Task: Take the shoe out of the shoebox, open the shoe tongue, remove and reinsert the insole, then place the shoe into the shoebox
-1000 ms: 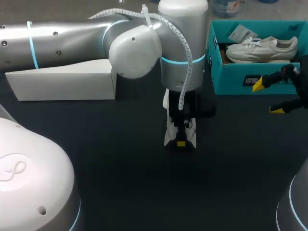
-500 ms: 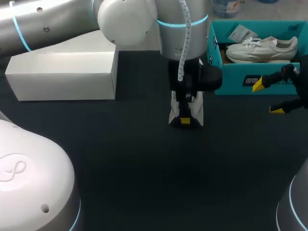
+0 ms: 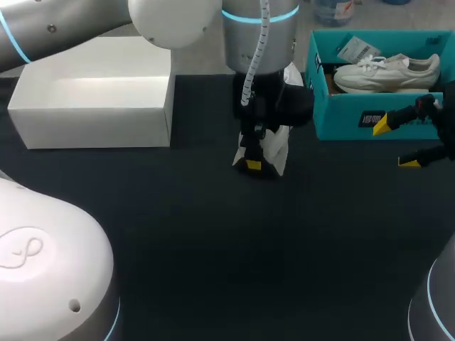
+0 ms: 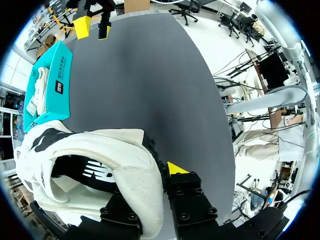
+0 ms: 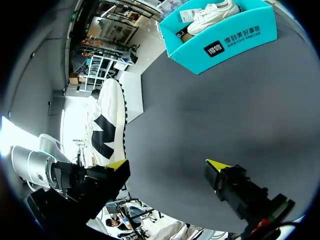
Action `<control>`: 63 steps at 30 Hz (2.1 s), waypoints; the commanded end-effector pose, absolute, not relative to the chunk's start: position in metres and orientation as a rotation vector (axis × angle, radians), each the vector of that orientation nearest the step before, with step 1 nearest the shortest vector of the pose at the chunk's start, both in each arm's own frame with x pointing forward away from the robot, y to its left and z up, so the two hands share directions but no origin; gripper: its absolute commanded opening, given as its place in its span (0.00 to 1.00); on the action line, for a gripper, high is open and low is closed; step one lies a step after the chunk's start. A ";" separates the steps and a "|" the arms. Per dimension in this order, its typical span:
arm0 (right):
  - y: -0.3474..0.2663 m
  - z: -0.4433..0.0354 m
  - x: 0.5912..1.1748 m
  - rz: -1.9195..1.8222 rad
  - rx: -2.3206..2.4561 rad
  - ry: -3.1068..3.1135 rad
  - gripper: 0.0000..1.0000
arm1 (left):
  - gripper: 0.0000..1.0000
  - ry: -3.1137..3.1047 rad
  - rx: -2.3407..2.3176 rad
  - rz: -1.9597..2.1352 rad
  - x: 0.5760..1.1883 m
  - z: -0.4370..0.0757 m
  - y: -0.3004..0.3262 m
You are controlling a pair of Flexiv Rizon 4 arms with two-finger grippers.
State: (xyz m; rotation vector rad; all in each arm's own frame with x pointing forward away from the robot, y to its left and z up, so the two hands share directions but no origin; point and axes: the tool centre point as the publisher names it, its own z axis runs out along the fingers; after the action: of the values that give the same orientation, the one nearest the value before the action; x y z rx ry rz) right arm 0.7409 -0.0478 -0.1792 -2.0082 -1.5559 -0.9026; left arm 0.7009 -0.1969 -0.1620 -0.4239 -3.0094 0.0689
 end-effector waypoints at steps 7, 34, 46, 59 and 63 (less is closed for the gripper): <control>-0.047 -0.179 0.741 -0.900 -2.013 -1.556 1.00 | 0.00 -3.070 -0.282 0.118 0.749 -0.159 -0.135; -0.047 -0.179 0.741 -0.900 -2.013 -1.556 1.00 | 0.00 -3.113 -0.051 -0.003 0.881 -0.159 0.101; -0.047 -0.179 0.741 -0.900 -2.013 -1.556 1.00 | 0.00 -3.074 -0.059 0.008 0.945 -0.167 0.187; -0.047 -0.179 0.741 -0.900 -2.013 -1.556 1.00 | 0.00 -3.086 -0.055 0.001 0.971 -0.170 0.238; -0.047 -0.179 0.741 -0.900 -2.013 -1.556 1.00 | 0.00 -3.086 -0.055 0.001 0.971 -0.170 0.238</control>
State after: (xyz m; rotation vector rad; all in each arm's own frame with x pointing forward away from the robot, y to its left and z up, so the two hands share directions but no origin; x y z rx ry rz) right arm 0.7409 -0.0478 -0.1792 -2.0082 -1.5559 -0.9027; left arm 0.9709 0.2386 -0.1722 -0.0538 -3.0869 0.0067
